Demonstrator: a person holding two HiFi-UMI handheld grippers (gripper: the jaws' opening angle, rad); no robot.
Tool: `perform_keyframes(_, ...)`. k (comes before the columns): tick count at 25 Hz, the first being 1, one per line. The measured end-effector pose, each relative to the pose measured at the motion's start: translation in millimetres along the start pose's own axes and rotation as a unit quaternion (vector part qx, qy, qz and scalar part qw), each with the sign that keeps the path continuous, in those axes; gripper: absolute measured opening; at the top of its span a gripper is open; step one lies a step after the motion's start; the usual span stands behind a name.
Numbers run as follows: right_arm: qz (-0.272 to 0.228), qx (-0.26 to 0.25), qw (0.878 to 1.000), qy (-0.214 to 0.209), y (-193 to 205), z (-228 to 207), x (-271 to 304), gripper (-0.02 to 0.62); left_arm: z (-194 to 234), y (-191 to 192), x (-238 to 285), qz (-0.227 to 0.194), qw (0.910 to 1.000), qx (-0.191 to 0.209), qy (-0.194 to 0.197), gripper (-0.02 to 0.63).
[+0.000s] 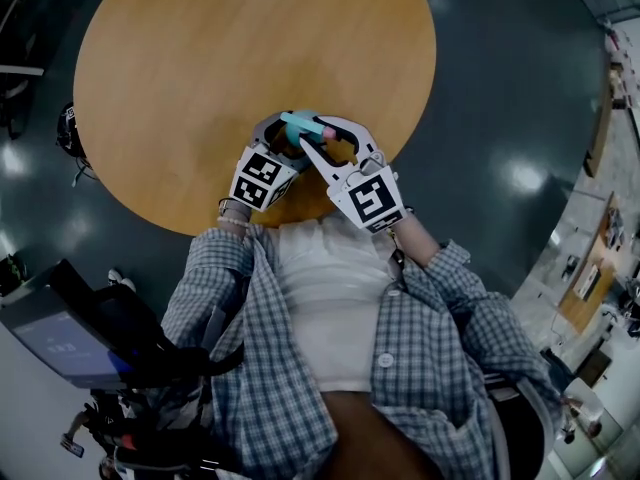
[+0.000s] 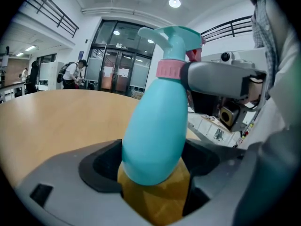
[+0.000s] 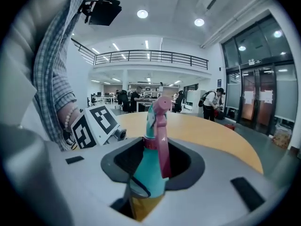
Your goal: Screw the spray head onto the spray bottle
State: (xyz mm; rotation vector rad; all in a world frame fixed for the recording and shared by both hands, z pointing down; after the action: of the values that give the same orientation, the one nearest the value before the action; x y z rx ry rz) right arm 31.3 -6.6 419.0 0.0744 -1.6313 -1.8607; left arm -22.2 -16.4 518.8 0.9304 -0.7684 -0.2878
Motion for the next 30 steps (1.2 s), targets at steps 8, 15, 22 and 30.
perform_keyframes(8, 0.009, 0.027, 0.999, -0.044, 12.3, -6.4, 5.5, 0.255, -3.7, 0.6, 4.1, 0.013, 0.9998, 0.011, 0.012, 0.385)
perform_keyframes(15, 0.028, 0.040, 0.995, -0.086, 28.8, -1.0, 4.3, 0.264, -0.4, 12.3, 4.3, 0.037, 0.9990, 0.023, 0.007, 0.415)
perform_keyframes(22, 0.034, 0.071, 0.995, -0.061, 42.8, -9.7, -10.5, 0.270, 4.5, 19.3, -5.2, 0.034, 0.9990, 0.027, -0.013, 0.482)
perform_keyframes(30, 0.052, 0.137, 0.989, -0.036, 82.8, -17.5, -38.5, 0.268, 30.3, 32.7, -56.9, -0.018, 0.9946, -0.037, -0.096, 0.330)
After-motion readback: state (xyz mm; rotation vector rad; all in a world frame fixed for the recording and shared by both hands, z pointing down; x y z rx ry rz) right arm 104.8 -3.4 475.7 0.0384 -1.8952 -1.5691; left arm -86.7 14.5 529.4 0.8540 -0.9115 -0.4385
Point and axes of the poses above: the fingertips, and each gripper's own axes: x forward along the fingers, z to its left, y out of its underside, the point moved 5 cm from there along -x, backward along the fingers, and after that the axes turned 9 degrees about -x, right-handed, at the moved point
